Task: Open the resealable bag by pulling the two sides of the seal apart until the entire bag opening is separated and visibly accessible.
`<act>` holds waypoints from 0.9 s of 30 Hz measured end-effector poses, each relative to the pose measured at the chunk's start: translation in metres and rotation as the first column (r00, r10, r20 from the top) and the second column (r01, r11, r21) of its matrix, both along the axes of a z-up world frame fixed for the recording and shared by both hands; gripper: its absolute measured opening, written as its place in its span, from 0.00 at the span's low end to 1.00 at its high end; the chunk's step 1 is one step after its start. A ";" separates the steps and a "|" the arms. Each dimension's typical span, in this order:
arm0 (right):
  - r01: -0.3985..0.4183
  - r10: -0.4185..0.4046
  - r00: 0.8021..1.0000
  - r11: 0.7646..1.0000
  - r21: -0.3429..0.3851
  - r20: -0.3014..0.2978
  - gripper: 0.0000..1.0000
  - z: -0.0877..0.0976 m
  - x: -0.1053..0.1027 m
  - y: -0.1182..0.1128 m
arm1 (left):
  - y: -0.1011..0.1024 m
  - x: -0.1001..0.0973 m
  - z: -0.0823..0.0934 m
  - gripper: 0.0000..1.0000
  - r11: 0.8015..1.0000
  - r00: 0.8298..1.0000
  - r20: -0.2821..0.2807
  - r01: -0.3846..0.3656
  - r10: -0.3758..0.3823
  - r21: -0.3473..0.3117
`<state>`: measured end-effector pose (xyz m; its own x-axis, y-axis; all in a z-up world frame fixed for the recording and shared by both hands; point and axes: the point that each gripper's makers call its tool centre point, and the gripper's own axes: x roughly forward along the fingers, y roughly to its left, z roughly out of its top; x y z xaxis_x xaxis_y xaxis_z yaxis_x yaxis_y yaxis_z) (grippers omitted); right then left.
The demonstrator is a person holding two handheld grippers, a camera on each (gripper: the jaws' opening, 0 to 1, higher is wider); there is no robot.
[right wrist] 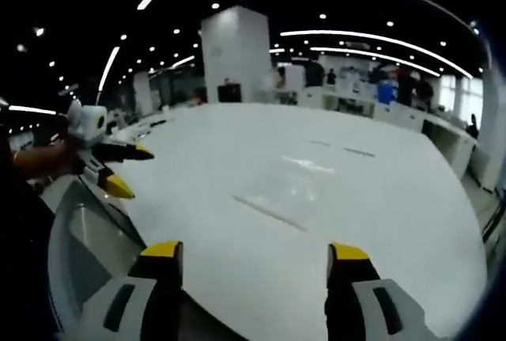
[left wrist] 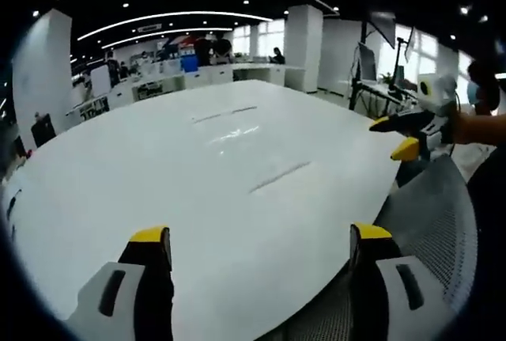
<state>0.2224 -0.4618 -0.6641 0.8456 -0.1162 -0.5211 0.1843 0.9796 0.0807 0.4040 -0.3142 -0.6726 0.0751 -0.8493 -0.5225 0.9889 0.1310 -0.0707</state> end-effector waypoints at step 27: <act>0.046 -0.046 0.999 0.998 0.044 0.000 0.76 0.004 -0.011 0.007 | 0.000 -0.013 0.014 0.99 0.997 0.998 0.001 0.063 -0.063 -0.044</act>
